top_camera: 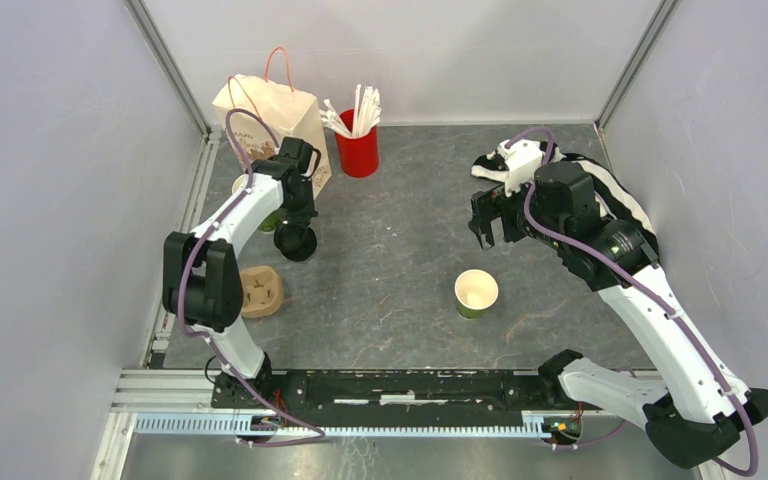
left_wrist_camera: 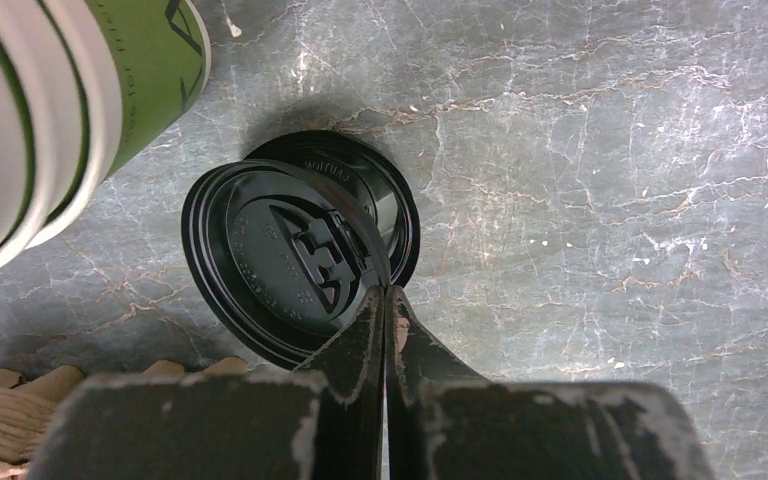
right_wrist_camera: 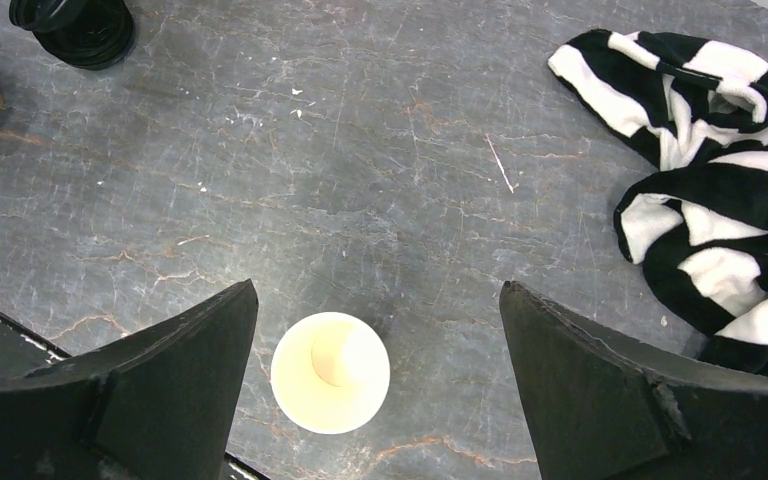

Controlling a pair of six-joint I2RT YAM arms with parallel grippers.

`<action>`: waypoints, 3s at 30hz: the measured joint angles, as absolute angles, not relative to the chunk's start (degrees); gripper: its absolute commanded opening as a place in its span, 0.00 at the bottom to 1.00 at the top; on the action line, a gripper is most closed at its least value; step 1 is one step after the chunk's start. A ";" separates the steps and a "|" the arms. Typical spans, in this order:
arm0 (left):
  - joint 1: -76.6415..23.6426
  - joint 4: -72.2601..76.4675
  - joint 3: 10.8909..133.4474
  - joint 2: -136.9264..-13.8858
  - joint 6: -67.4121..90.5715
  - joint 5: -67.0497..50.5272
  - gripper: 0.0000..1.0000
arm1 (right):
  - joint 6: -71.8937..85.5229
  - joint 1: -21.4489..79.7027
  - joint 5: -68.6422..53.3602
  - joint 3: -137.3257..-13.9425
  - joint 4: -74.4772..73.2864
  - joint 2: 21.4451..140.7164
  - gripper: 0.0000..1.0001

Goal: Pack the takeout coffee

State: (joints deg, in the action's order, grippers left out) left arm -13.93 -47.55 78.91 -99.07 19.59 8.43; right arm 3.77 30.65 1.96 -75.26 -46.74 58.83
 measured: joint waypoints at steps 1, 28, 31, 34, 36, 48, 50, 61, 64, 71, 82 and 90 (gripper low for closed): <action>-13.93 -47.59 78.91 -98.76 19.59 8.49 0.02 | 3.77 30.65 1.93 -75.26 -46.74 58.83 0.98; -13.96 -27.66 71.99 -68.69 47.55 -30.98 0.02 | 24.95 30.65 -21.93 -63.94 -27.66 58.92 0.98; -14.00 -22.48 69.58 -68.27 51.66 -35.27 0.02 | 33.41 30.65 -27.59 -59.31 -18.11 59.46 0.98; -14.00 -17.47 66.63 -66.92 55.75 -39.40 0.02 | 43.35 30.68 -32.45 -54.63 -6.63 60.69 0.98; -14.00 -15.79 65.19 -65.58 57.47 -41.12 0.02 | 47.86 30.72 -34.37 -52.97 -1.15 61.82 0.98; -31.59 -40.05 74.04 -74.41 39.22 -17.69 0.60 | 34.81 29.87 -21.37 -58.50 -21.41 56.38 0.98; -38.02 -41.21 72.58 -77.54 38.92 -13.08 0.67 | 32.53 29.87 -17.45 -58.63 -25.52 53.69 0.98; -51.46 -42.28 74.76 -101.06 37.19 4.43 0.56 | 27.31 29.87 -6.50 -61.21 -37.26 45.28 0.98; -51.22 -42.81 76.95 -104.75 36.12 7.01 0.53 | 27.09 29.87 -5.37 -61.21 -38.96 44.84 0.98; -51.09 -42.72 80.84 -110.04 34.65 8.93 0.46 | 26.72 29.87 -3.44 -61.28 -41.54 43.13 0.98; -51.07 -42.78 82.96 -114.72 32.49 10.61 0.28 | 26.63 29.87 -2.72 -61.30 -42.44 42.68 0.98; -50.59 -43.00 82.98 -114.74 31.11 11.62 0.07 | 26.61 29.87 -2.70 -61.30 -43.27 42.04 0.98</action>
State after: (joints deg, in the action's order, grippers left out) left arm -50.59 -43.00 82.98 -114.74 31.11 11.62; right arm 26.61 29.87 -2.70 -61.30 -43.27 42.04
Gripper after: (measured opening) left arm 0.133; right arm 0.982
